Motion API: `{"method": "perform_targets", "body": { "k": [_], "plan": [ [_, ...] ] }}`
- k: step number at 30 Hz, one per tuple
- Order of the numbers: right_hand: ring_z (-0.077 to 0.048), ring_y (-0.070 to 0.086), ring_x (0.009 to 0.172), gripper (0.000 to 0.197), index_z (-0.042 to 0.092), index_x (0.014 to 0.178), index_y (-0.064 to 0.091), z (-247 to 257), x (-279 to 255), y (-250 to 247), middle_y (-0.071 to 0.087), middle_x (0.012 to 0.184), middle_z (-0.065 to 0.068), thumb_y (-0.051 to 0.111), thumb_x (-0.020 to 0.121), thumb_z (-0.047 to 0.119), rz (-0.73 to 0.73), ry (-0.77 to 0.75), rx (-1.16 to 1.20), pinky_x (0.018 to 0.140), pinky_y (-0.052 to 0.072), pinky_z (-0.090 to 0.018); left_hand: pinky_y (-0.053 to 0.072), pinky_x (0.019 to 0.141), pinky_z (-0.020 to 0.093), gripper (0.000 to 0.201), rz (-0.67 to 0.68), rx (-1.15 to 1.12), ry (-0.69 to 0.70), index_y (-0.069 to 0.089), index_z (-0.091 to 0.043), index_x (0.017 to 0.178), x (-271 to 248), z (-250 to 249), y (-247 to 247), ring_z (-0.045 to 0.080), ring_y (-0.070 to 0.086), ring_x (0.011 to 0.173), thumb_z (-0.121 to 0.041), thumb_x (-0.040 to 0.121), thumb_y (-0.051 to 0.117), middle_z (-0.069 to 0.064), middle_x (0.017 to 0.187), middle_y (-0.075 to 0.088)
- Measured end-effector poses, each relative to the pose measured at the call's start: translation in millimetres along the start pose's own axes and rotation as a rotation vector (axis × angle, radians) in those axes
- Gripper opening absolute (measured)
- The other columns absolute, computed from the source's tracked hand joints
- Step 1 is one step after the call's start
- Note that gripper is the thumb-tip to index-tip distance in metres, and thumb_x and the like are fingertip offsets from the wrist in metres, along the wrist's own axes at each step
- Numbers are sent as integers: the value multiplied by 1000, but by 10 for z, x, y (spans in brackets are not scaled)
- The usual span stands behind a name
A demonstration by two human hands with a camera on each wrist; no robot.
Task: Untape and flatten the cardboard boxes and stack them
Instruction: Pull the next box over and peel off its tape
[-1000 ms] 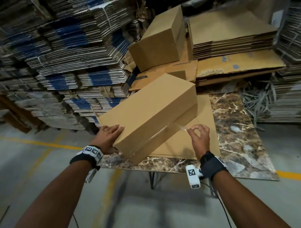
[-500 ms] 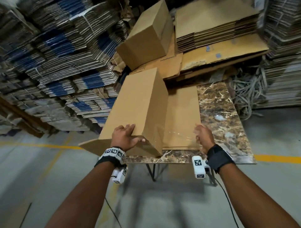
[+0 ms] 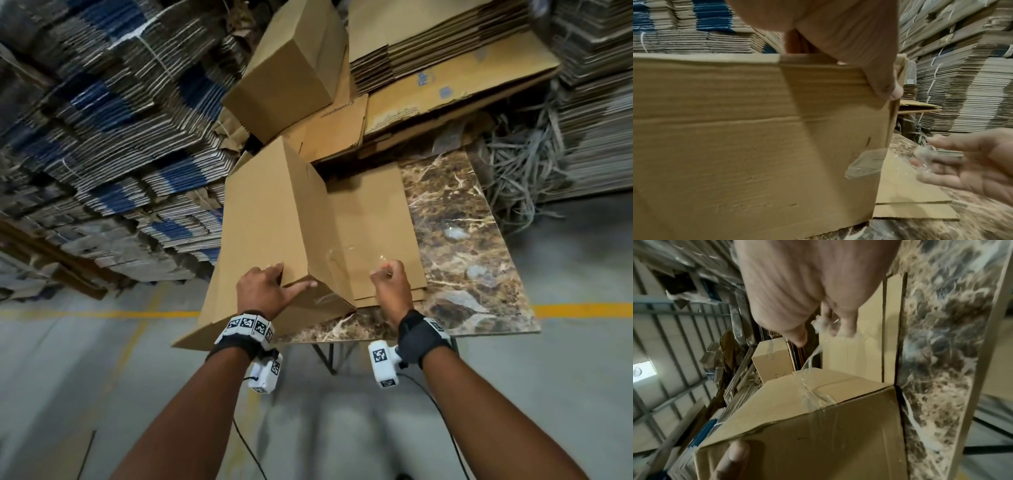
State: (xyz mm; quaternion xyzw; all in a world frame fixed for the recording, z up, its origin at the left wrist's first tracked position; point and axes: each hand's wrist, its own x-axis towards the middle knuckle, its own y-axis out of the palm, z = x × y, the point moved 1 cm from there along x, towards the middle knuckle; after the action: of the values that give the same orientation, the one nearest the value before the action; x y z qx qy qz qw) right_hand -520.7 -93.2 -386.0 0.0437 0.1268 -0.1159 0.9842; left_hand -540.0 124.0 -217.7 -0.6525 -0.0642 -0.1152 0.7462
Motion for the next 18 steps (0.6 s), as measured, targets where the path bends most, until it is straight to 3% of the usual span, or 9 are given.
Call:
{"method": "perform_targets", "body": {
  "k": [3,5,9,12,15,18],
  "plan": [
    [-21,68,110,32,34,108,51,55,103,142,66,120,0,74,89,20,16,26,325,97,57,-47,43,54,26,80,-41,31,21,71,-24,79,58,79,58,21,55,55,-99,58,56,1,54,55],
    [-23,67,113,48,22,118,48,180,153,255,65,123,-10,78,85,3,53,76,550,95,58,-44,45,53,25,81,-57,26,33,66,-24,74,114,117,83,19,55,53,-102,58,52,-3,52,52],
    [-28,71,104,61,13,124,43,383,289,519,68,118,-21,77,80,-11,-2,277,851,80,61,-35,52,55,29,87,-81,-9,63,75,-25,81,203,159,121,20,58,53,-104,56,48,-1,53,59],
    [-24,75,90,65,9,123,48,325,379,701,73,108,-19,82,72,-13,6,378,805,70,61,-31,51,54,28,89,-116,-42,80,78,-25,84,260,194,149,20,59,53,-103,54,48,1,55,62],
    [-20,75,85,60,10,113,60,192,416,832,77,99,-9,94,63,-1,34,414,582,72,61,-31,46,52,26,83,-104,-68,109,70,-23,72,315,247,199,15,54,52,-102,56,54,-4,54,59],
    [-19,73,73,52,7,109,67,165,440,895,78,86,-7,94,64,0,80,428,566,82,62,-39,43,50,25,75,-130,-138,142,68,-23,69,374,302,257,13,52,51,-96,56,66,-6,53,57]
  ]
}}
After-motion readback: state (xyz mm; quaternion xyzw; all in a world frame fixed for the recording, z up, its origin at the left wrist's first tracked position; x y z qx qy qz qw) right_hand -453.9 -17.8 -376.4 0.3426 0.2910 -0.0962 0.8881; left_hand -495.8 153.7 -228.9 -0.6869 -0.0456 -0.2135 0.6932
